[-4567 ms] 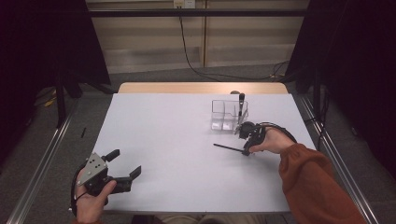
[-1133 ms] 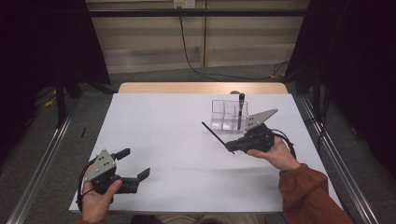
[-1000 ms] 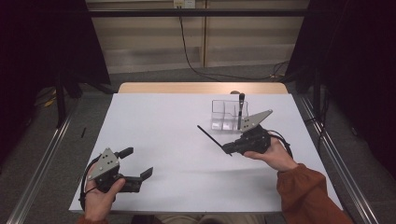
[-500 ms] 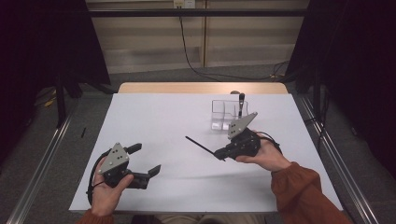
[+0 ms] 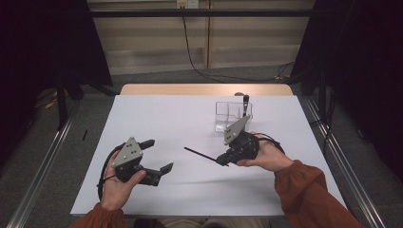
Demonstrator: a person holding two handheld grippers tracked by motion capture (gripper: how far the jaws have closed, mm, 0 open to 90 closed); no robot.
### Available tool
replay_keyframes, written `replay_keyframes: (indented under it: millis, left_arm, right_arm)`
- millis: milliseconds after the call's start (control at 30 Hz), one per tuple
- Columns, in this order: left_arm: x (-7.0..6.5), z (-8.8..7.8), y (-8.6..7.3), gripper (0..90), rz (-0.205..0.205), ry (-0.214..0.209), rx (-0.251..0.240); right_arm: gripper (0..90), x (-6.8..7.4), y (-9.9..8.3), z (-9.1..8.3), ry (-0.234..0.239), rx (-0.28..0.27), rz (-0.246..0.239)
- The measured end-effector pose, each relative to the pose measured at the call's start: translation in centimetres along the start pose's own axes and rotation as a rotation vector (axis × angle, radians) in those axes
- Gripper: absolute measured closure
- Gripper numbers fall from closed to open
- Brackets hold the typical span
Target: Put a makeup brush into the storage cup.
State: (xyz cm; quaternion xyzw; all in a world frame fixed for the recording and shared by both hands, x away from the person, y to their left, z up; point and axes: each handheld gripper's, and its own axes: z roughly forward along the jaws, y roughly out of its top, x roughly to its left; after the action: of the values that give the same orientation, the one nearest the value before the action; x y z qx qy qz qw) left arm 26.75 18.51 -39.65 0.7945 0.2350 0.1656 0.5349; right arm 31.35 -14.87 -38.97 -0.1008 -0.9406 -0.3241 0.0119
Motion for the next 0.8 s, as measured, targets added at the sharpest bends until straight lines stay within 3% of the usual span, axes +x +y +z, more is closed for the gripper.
replay_keyframes:
  millis: [267,433,800]
  left_arm:
    - [0.0,0.3,1.0,4.0,0.019,-0.024,0.023]
    - [0.1,0.4,1.5,4.0,0.030,-0.038,0.055]
    - [0.1,1.5,1.7,4.0,0.058,-0.071,0.160]
  right_arm:
    - [85.9,-0.1,0.7,0.4,0.001,0.092,-0.037]
    - [85.9,-0.1,0.9,0.8,0.025,0.155,-0.045]
    - [85.8,-0.4,1.7,1.4,0.038,0.281,-0.080]
